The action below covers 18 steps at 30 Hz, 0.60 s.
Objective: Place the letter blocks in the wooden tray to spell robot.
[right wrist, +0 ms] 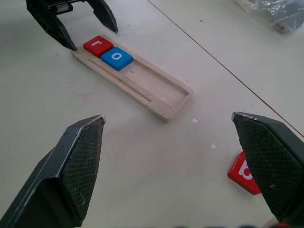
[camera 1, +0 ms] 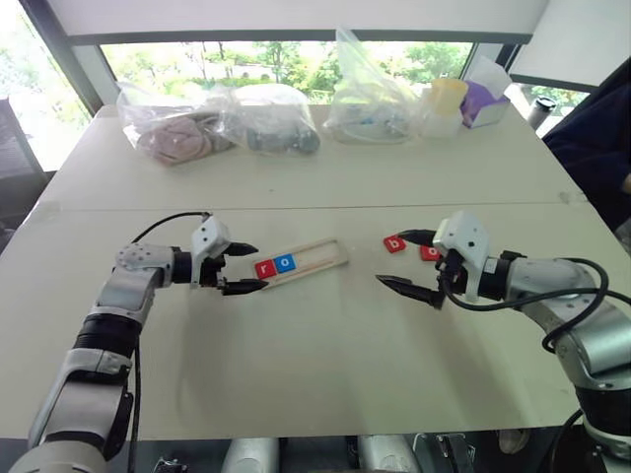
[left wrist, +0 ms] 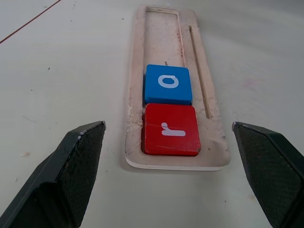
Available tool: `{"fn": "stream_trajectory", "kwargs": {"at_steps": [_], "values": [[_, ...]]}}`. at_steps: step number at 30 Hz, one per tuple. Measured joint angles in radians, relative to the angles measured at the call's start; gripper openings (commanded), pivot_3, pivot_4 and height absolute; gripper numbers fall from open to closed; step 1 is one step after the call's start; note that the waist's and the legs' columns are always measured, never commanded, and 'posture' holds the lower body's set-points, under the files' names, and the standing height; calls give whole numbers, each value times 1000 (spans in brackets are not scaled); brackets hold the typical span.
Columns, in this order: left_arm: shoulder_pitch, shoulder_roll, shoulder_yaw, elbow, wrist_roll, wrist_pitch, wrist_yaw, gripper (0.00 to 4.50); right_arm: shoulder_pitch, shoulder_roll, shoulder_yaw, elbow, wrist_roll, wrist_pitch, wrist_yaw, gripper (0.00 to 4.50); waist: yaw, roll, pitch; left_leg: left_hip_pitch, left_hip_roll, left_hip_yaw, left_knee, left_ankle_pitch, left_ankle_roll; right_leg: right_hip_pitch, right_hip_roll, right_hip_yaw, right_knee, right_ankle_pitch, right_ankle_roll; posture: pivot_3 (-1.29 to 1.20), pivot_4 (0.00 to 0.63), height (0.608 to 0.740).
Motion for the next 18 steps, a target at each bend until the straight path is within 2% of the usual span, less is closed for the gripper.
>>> {"fn": "stream_trajectory", "kwargs": {"at_steps": [18], "values": [[7, -30, -20, 2, 66, -68, 22, 4500, -1, 4, 1, -3, -1, 4, -19, 4413, 1, 0, 0, 0, 0, 0, 1, 0, 0, 0, 0, 0, 1, 0, 0, 0, 150, 740]]}}
